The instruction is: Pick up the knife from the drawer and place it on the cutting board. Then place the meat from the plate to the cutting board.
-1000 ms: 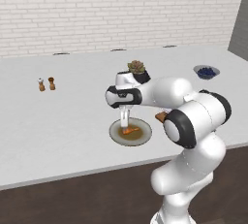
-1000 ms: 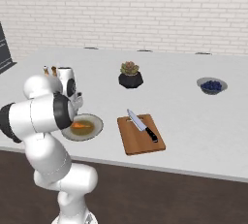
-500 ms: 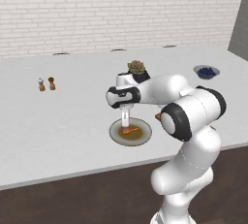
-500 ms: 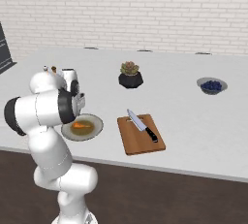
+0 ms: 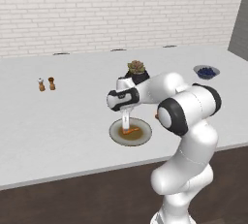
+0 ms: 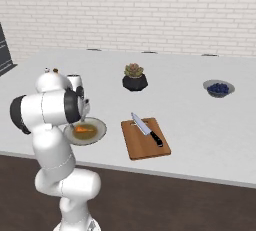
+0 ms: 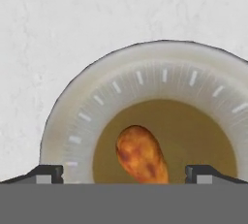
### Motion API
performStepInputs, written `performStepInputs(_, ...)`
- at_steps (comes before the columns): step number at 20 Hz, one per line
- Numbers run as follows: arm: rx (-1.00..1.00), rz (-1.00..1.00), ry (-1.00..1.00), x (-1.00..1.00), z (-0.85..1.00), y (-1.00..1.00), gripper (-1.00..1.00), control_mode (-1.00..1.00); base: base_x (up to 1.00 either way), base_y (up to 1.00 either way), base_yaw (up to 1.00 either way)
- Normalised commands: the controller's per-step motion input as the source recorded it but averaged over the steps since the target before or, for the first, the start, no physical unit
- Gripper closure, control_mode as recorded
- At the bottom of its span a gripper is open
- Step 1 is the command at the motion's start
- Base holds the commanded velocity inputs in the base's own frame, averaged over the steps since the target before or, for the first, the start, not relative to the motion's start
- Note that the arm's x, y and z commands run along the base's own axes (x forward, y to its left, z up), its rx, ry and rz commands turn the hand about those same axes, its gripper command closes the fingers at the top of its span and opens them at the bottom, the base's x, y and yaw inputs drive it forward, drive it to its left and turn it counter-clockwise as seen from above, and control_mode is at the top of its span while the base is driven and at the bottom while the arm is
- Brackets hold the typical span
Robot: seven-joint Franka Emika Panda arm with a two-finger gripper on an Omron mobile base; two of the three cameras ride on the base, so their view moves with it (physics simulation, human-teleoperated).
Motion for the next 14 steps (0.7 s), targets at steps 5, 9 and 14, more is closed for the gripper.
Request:
performStepInputs(5,0.0,0.03,0.01,0.06,-0.25,0.0,-1.0,-1.0,0.0,0.0,0.0)
performStepInputs(9,0.0,0.02,0.0,0.08,-0.21,0.0,-1.0,-1.0,0.0,0.0,0.0)
performStepInputs(14,0.0,0.02,0.0,0.12,-0.19,0.0,-1.0,-1.0,0.0,0.0,0.0)
